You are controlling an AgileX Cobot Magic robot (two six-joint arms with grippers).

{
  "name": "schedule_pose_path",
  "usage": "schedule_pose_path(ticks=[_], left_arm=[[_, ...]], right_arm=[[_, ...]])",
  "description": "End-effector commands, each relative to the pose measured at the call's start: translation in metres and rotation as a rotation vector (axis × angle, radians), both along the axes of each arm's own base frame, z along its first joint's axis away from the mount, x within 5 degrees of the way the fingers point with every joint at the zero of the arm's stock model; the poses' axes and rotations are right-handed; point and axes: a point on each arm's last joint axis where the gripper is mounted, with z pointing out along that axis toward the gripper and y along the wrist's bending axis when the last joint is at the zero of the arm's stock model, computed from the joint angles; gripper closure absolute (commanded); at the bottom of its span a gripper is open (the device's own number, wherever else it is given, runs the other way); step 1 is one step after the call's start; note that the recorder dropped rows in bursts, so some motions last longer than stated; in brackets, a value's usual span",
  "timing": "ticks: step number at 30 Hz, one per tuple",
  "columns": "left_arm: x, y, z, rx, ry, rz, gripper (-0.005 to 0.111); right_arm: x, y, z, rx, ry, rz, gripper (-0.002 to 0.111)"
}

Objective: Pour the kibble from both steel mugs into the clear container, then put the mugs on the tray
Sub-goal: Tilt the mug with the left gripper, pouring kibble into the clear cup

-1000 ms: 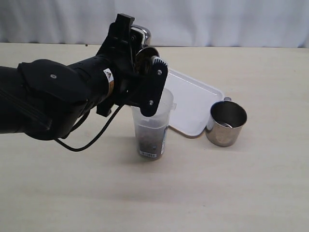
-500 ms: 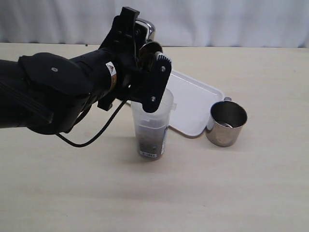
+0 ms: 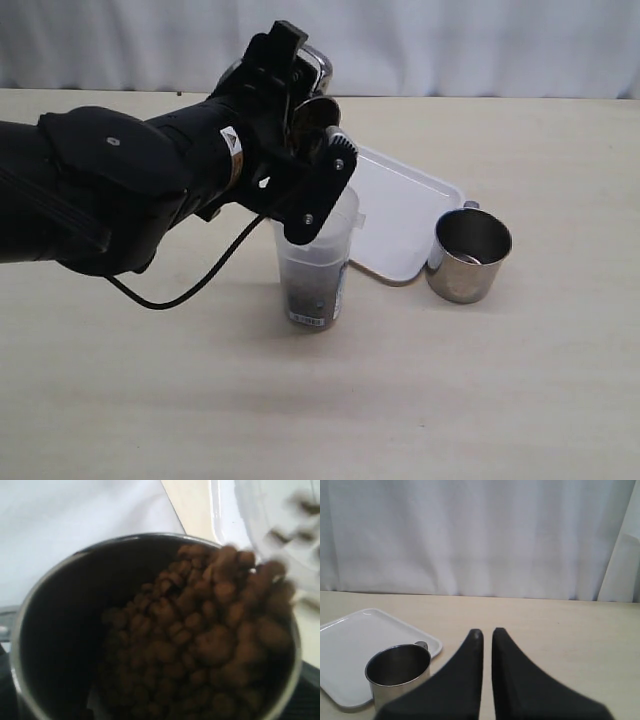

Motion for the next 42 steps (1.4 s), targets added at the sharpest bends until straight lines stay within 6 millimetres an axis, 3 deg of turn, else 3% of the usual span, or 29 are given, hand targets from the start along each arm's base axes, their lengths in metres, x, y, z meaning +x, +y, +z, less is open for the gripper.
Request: schedule_pose_path(ticks=[1,29,42], left_arm=[[0.002,-0.004,0.011,-0.008,-0.036,-0.015,0.107],[0.002,-0.004,0.013,0.252,-0.124,-0.123,0.107],[-0.017,-0.018,0.018,0.286,-0.188,-0.112,0.107]], right_arm=[[0.0,0.0,-0.001,-0.002,0.002,-0.003,0.103],[0.0,0.0,-0.001,-0.002,0.002,-0.003,0.103],[0.0,0.0,-0.001,-0.002,0.002,-0.003,0.103]])
